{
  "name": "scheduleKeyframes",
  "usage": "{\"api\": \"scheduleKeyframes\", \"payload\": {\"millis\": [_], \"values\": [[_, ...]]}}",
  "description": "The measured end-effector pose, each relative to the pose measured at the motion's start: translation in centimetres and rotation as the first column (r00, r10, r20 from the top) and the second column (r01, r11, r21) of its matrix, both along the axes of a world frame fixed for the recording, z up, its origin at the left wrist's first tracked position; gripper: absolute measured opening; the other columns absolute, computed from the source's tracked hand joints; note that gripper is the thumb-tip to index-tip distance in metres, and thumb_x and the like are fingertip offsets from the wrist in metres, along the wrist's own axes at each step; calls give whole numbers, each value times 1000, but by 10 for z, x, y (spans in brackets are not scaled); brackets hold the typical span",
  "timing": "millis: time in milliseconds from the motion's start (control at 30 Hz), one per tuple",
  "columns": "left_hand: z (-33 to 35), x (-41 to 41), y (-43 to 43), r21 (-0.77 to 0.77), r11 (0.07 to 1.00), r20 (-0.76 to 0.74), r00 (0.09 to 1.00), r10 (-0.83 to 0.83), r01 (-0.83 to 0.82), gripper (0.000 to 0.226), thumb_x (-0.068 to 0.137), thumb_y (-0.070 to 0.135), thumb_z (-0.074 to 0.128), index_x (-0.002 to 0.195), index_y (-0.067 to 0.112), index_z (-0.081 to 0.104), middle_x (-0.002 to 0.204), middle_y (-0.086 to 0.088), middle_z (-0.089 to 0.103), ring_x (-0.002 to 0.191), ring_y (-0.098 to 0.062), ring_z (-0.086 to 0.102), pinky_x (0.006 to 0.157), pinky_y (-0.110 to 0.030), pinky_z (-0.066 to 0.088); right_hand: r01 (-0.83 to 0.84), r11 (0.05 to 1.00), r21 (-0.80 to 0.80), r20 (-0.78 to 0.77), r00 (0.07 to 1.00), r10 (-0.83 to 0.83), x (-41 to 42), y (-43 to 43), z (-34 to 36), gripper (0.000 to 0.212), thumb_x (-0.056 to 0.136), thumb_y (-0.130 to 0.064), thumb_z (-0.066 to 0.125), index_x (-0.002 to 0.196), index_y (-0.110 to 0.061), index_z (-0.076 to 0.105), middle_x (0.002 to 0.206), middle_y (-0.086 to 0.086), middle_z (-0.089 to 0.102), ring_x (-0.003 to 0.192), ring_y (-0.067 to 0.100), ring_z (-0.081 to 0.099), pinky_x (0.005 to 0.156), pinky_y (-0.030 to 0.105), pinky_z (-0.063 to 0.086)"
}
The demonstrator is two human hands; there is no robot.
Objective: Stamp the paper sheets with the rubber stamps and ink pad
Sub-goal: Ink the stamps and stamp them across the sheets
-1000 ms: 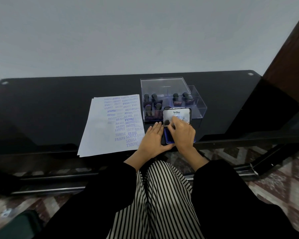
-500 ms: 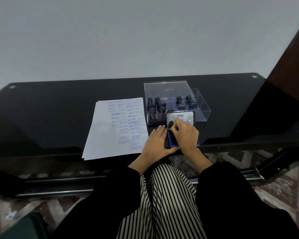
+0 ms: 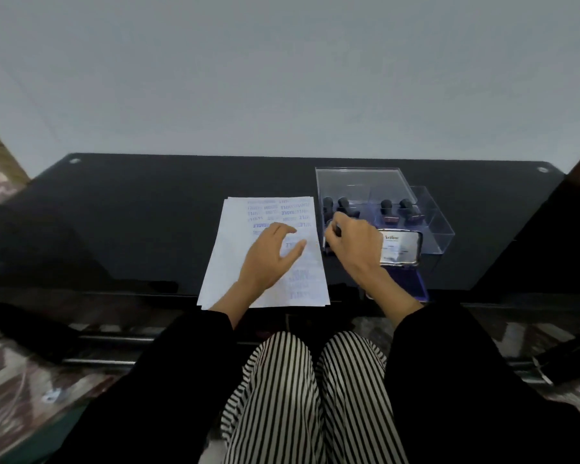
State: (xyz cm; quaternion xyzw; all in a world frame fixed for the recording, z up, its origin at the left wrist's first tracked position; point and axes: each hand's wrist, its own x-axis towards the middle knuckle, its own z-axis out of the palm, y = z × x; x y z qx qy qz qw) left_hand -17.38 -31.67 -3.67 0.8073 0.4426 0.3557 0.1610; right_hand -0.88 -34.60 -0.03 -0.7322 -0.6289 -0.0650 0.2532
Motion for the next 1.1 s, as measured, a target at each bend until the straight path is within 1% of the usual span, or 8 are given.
{"api": "scheduleKeyframes", "payload": {"millis": [100,167,233,300,400,533,700,1100], "values": [[-2,-37,15,50,991,-66,990,124,-121,40,90,44,49,112,13,61,119,1,60,111,-14,54,85,-19,40,-78,997,-10,-12,997,78,-28,16,1,25,95,-26,44,81,-10,56,74,9,65,67,28,61,53,28,32],[-7,-59,25,50,981,-154,969,191,-186,39,92,39,52,121,14,58,132,-3,54,125,-17,46,96,-25,38,-119,992,-32,0,993,119,-48,25,-2,30,96,-31,41,79,-10,55,69,7,62,63,25,59,52,29,35],[-13,-78,31,0,972,-241,943,229,-236,44,93,39,49,130,14,52,142,-6,45,134,-20,37,106,-33,33,-159,986,-46,-14,987,159,-65,32,-4,33,97,-32,39,74,-10,50,62,5,55,55,22,52,48,27,33],[-18,-91,34,-61,962,-299,924,237,-266,48,95,40,45,136,16,45,148,-6,36,139,-21,28,112,-35,25,-191,979,-67,-40,981,189,-79,36,-9,33,98,-28,35,72,-11,44,55,1,46,50,20,42,44,27,24],[-28,-102,35,-122,955,-347,913,214,-270,52,96,43,39,143,20,36,154,-3,25,145,-20,16,117,-39,17,-220,969,-111,-45,975,216,-93,43,-16,33,100,-25,30,73,-11,40,50,-4,34,43,13,31,44,28,20],[-39,-107,31,-169,951,-388,905,176,-258,54,97,45,34,147,26,24,157,2,15,146,-15,4,118,-39,5,-223,963,-152,-6,974,225,-104,54,-22,33,102,-25,26,76,-10,39,51,-4,32,43,10,28,43,25,17],[-39,-106,31,-150,953,-466,869,165,-262,54,98,46,30,148,27,21,158,1,10,146,-15,2,118,-38,1,-218,959,-183,11,975,224,-105,63,-28,32,102,-26,23,78,-11,38,52,-4,33,44,12,30,43,25,19],[-43,-106,31,-138,953,-454,872,181,-270,54,98,46,29,148,28,21,158,2,11,146,-14,3,118,-37,0,-202,965,-168,28,977,210,-116,66,-45,32,102,-25,24,76,-11,37,52,-4,31,44,12,29,43,25,18]]}}
